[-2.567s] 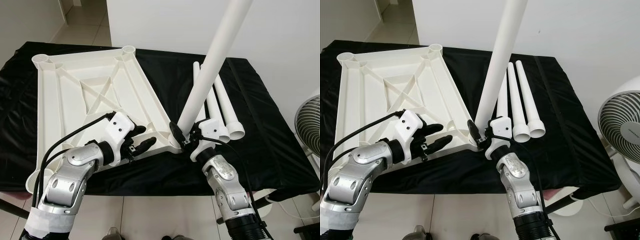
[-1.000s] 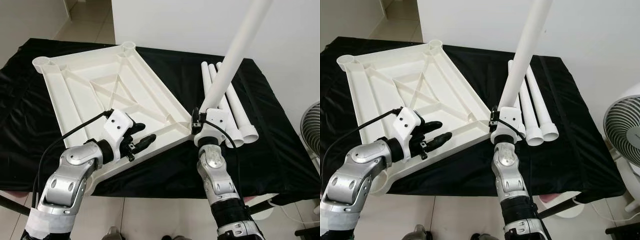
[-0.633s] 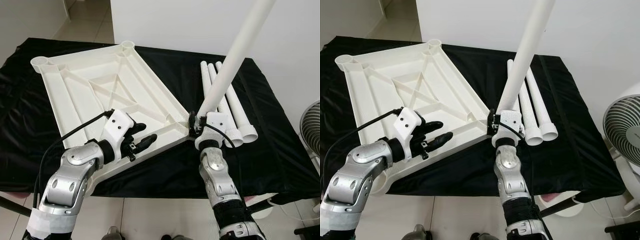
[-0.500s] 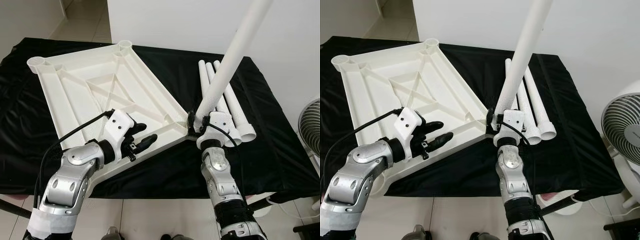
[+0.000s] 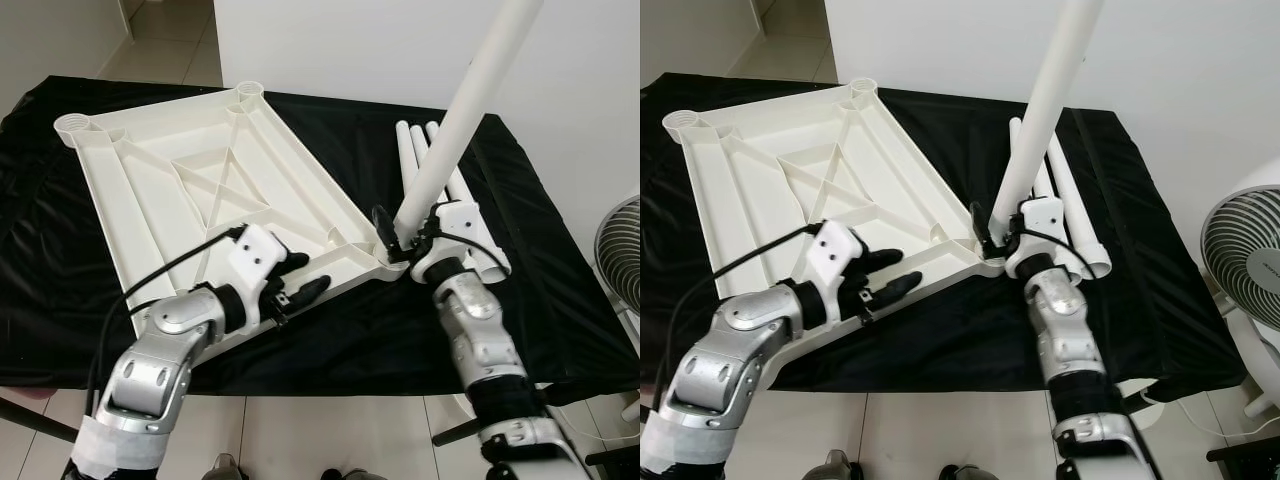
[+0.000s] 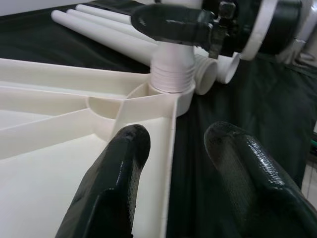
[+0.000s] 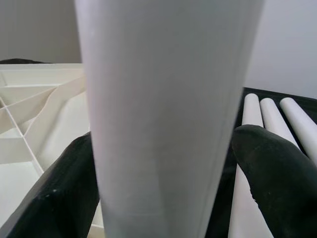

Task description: Building children table

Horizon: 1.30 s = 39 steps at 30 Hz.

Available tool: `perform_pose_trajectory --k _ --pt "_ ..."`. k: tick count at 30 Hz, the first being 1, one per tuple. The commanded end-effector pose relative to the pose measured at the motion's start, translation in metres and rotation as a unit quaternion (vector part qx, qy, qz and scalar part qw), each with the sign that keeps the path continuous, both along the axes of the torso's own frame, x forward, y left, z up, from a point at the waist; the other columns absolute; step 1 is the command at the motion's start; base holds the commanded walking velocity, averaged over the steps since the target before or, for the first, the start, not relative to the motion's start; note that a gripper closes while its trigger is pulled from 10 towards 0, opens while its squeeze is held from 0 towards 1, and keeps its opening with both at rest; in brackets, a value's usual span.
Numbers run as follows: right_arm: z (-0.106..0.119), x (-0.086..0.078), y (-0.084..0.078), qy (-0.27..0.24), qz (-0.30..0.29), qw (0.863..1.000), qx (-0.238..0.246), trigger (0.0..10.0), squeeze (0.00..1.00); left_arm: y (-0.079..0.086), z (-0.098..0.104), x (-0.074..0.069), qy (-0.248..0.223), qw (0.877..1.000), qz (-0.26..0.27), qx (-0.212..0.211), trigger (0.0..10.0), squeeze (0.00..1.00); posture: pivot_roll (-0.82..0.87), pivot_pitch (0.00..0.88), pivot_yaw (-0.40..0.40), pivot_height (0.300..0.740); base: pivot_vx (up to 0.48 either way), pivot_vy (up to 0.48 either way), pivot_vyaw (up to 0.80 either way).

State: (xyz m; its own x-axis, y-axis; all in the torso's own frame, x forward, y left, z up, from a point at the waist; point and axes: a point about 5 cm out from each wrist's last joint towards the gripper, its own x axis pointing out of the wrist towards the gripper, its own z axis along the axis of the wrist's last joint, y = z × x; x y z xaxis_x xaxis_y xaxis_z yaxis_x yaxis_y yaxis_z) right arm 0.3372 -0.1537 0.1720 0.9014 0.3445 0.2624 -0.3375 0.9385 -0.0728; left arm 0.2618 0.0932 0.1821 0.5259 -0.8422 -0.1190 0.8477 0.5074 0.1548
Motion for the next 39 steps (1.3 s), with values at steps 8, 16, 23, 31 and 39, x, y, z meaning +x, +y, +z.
perform_pose_trajectory --k 8,16,23,31,39 --pt "-0.007 0.009 -0.011 0.048 0.106 0.992 -0.048 10.0 0.00 -0.014 0.000 -0.005 -0.017 0.999 0.041 -0.001 10.0 0.00 0.17 0.084 -0.088 0.740 0.000 0.000 0.00" --pt "-0.009 0.013 -0.012 0.061 0.129 0.988 -0.060 10.0 0.00 -0.018 0.000 -0.007 -0.018 0.999 0.040 0.000 10.0 0.00 0.18 0.086 -0.089 0.740 0.000 0.000 0.00" --pt "-0.011 0.018 -0.011 0.074 0.174 0.979 -0.073 3.6 0.00 -0.023 -0.001 -0.009 -0.016 0.999 0.041 -0.001 10.0 0.00 0.18 0.089 -0.092 0.740 0.000 0.000 0.00" --pt "-0.010 0.021 -0.013 0.076 0.182 0.977 -0.079 0.0 0.00 -0.024 0.000 -0.007 -0.017 0.999 0.043 -0.003 10.0 0.00 0.18 0.087 -0.097 0.740 0.000 0.000 0.00" --pt "-0.010 0.024 -0.015 0.085 0.172 0.979 -0.073 0.0 0.00 -0.025 0.001 -0.008 -0.017 0.999 0.044 -0.007 10.0 0.00 0.18 0.088 -0.103 0.740 0.000 0.000 0.00"
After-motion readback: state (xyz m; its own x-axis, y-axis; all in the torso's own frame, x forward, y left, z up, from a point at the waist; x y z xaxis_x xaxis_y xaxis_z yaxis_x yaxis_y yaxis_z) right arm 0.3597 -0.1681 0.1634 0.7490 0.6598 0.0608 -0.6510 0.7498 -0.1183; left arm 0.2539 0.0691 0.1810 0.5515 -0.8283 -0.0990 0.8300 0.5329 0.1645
